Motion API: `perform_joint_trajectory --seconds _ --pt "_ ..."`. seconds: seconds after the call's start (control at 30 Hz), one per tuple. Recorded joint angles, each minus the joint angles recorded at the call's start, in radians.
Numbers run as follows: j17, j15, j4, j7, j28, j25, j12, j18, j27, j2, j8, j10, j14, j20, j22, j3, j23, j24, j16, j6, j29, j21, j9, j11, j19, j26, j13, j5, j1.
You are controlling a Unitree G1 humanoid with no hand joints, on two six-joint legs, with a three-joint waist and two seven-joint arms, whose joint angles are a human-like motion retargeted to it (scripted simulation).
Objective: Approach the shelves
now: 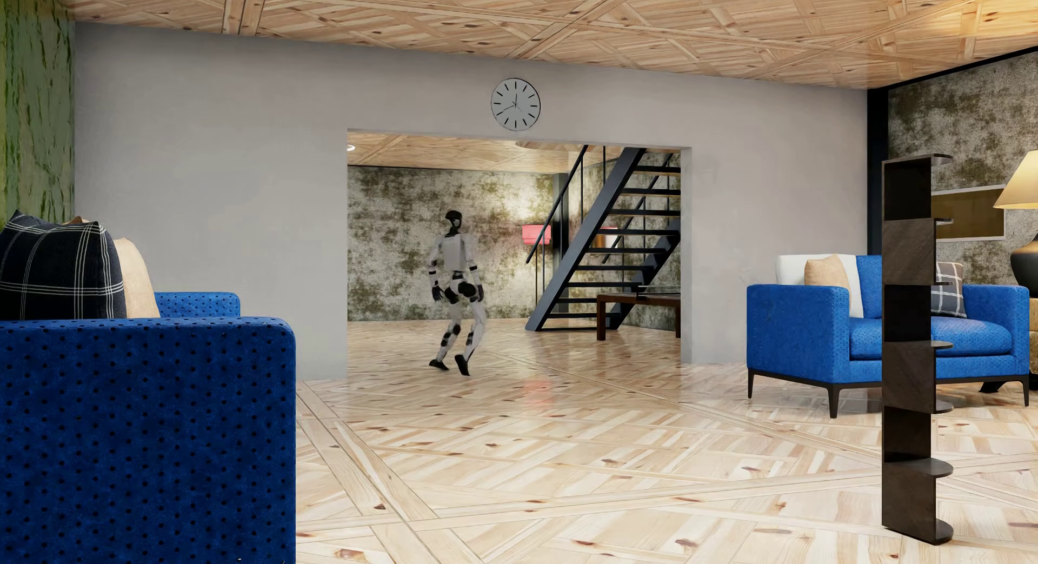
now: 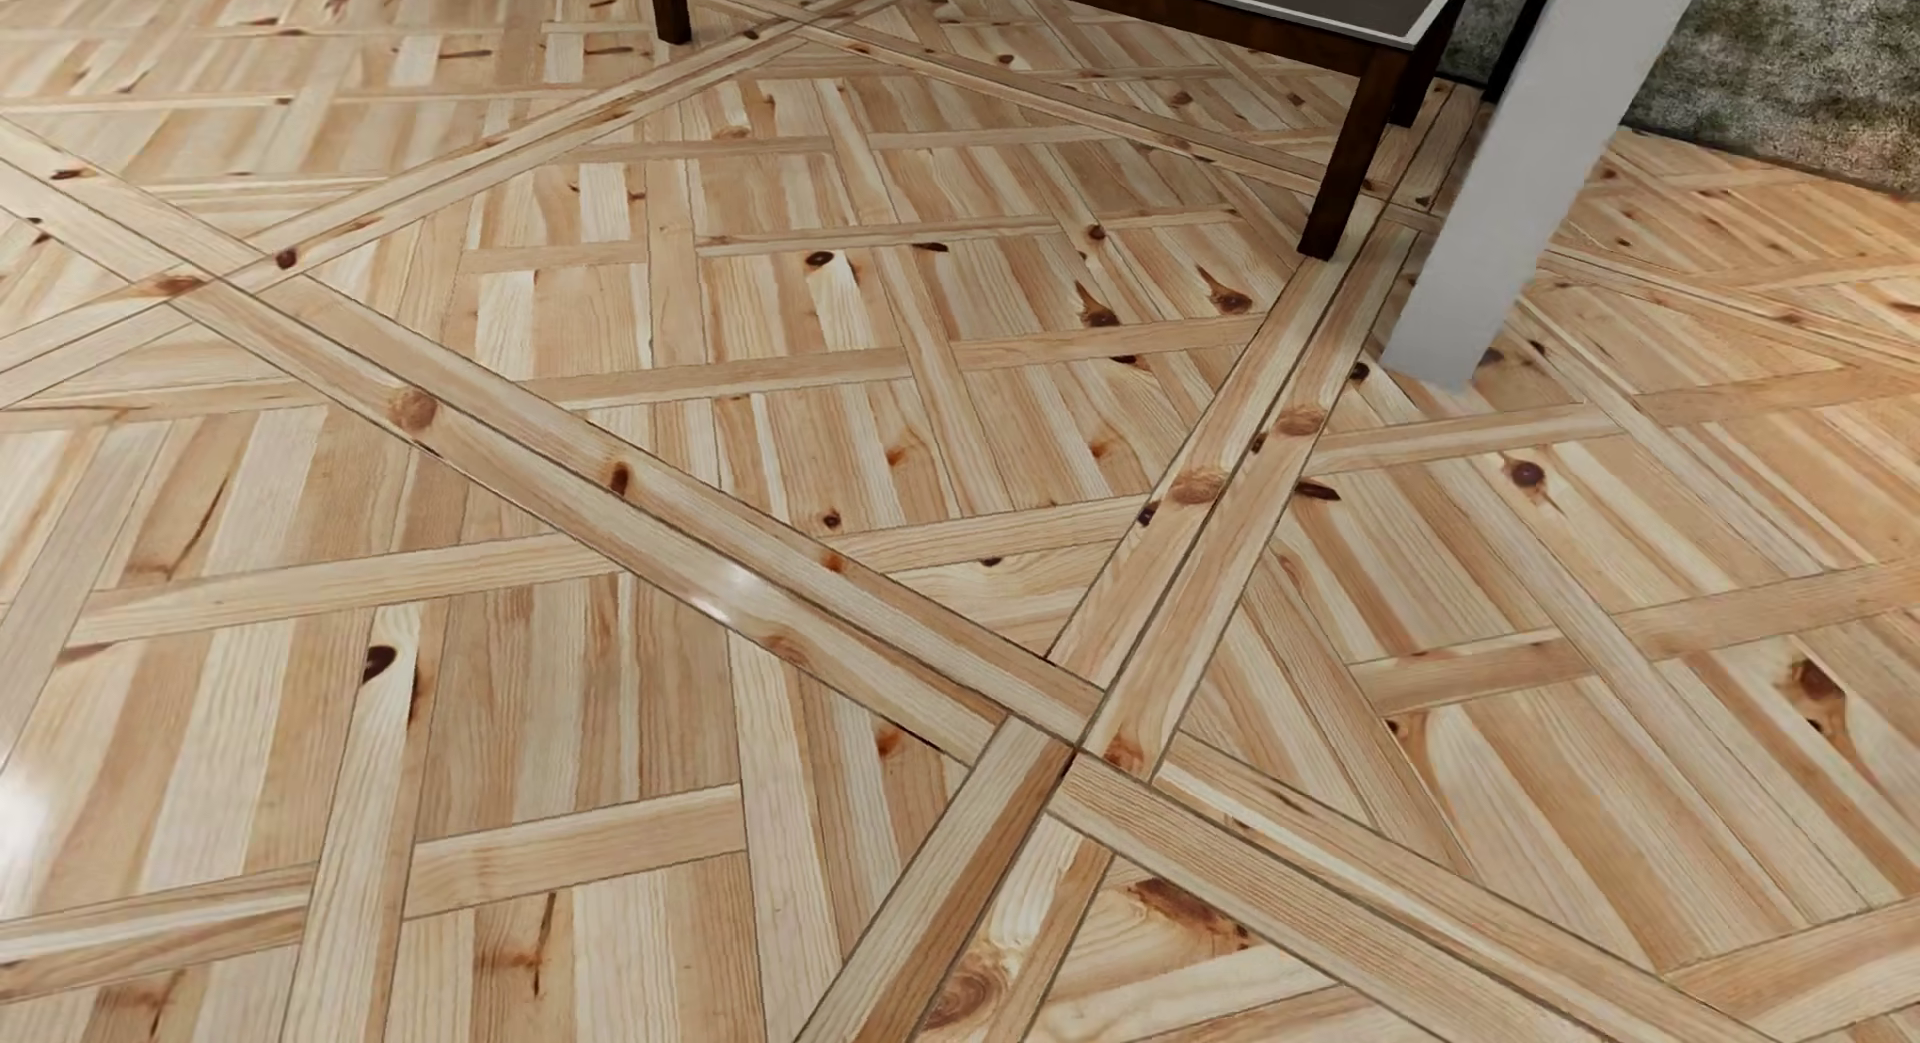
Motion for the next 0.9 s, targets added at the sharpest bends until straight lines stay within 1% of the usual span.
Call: perform_joint_trajectory --seconds 0.03,0.07,0.13,0.2,0.33,0.4,0.53,0.6,0.67,0.7,0.73,0.77,0.83,0.9 --pt "-0.002 -0.004 0.001 0.0 0.0 0.0 -0.008 0.0 0.0 -0.014 0.0 0.004 -0.014 0.022 0.018 -0.001 0.009 0.0 0.007 -0.004 0.0 -0.019 -0.003 -0.015 0.0 0.0 -0.004 -0.006 0.01" --pt "-0.01 -0.021 0.002 0.0 0.0 0.0 -0.013 0.0 0.0 -0.03 0.0 0.005 -0.026 0.021 0.033 -0.007 0.0 0.0 0.014 -0.004 0.0 -0.028 -0.005 -0.027 0.0 0.0 -0.007 -0.009 0.017" --pt "-0.014 -0.081 0.008 0.0 0.0 0.0 -0.018 0.0 0.0 -0.055 0.0 0.011 -0.049 0.003 0.051 -0.029 -0.013 0.0 0.032 -0.005 0.0 -0.049 0.0 -0.047 0.0 0.0 -0.025 -0.008 0.026" --pt "-0.013 -0.154 0.025 0.0 0.0 0.0 -0.024 0.0 0.0 -0.061 0.0 0.02 -0.067 -0.028 0.059 -0.061 -0.031 0.0 0.044 0.004 0.0 -0.073 0.008 -0.078 0.0 0.0 -0.04 0.005 0.03" --pt "-0.005 -0.268 0.045 0.0 0.0 0.0 -0.016 0.0 0.0 -0.126 0.0 0.009 -0.046 -0.058 0.011 -0.087 -0.068 0.0 0.032 0.002 0.0 -0.086 0.02 -0.112 0.0 0.0 -0.046 0.015 0.039" --pt "0.003 -0.286 0.05 0.0 0.0 0.0 -0.028 0.0 0.0 -0.184 0.0 -0.012 -0.042 -0.088 0.001 -0.098 -0.06 0.0 0.025 0.004 0.0 -0.074 0.028 -0.108 0.0 0.0 -0.053 0.026 0.048" --pt "0.022 -0.311 0.052 0.0 0.0 0.0 -0.086 0.0 0.0 -0.25 0.0 -0.048 -0.059 -0.148 -0.048 -0.154 -0.041 0.0 0.021 0.003 0.0 -0.038 0.06 -0.119 0.0 0.0 -0.034 0.05 0.054" --pt "0.036 -0.37 0.062 0.0 0.0 0.0 -0.115 0.0 0.0 -0.285 0.0 -0.034 -0.065 -0.176 -0.121 -0.153 -0.031 0.0 0.033 -0.003 0.0 -0.001 0.068 -0.124 0.0 0.0 -0.008 0.048 0.041" --pt "0.047 -0.455 0.083 0.0 0.0 0.0 -0.127 0.0 0.0 -0.295 0.0 -0.012 -0.079 -0.204 -0.19 -0.155 -0.016 0.0 0.036 0.005 0.0 0.042 0.079 -0.129 0.0 0.0 0.012 0.041 0.043" --pt "0.054 -0.463 0.081 0.0 0.0 0.0 -0.122 0.0 0.0 -0.324 0.0 -0.016 -0.082 -0.204 -0.221 -0.158 -0.008 0.0 0.03 0.006 0.0 0.061 0.076 -0.11 0.0 0.0 0.016 0.026 0.051" --pt "0.061 -0.453 0.079 0.0 0.0 0.0 -0.114 0.0 0.0 -0.349 0.0 -0.024 -0.08 -0.205 -0.246 -0.163 -0.002 0.0 0.023 0.009 0.0 0.073 0.074 -0.086 0.0 0.0 0.021 0.012 0.072" --pt "0.067 -0.403 0.077 0.0 0.0 0.0 -0.102 0.0 0.0 -0.372 0.0 -0.045 -0.07 -0.204 -0.259 -0.173 0.001 0.0 0.014 0.015 0.0 0.073 0.074 -0.054 0.0 0.0 0.028 0.001 0.11" --pt "0.08 -0.27 0.056 0.0 0.0 0.0 -0.075 0.0 0.0 -0.422 0.0 -0.097 -0.04 -0.202 -0.267 -0.207 -0.001 0.0 0.002 0.019 0.0 0.074 0.066 0.02 0.0 0.0 0.043 -0.024 0.198" --pt "0.084 -0.209 0.052 0.0 0.0 0.0 -0.045 0.0 0.0 -0.448 0.0 -0.112 -0.008 -0.203 -0.239 -0.259 0.003 0.0 -0.005 0.023 0.0 0.061 0.055 0.071 0.0 0.0 0.056 -0.017 0.269"
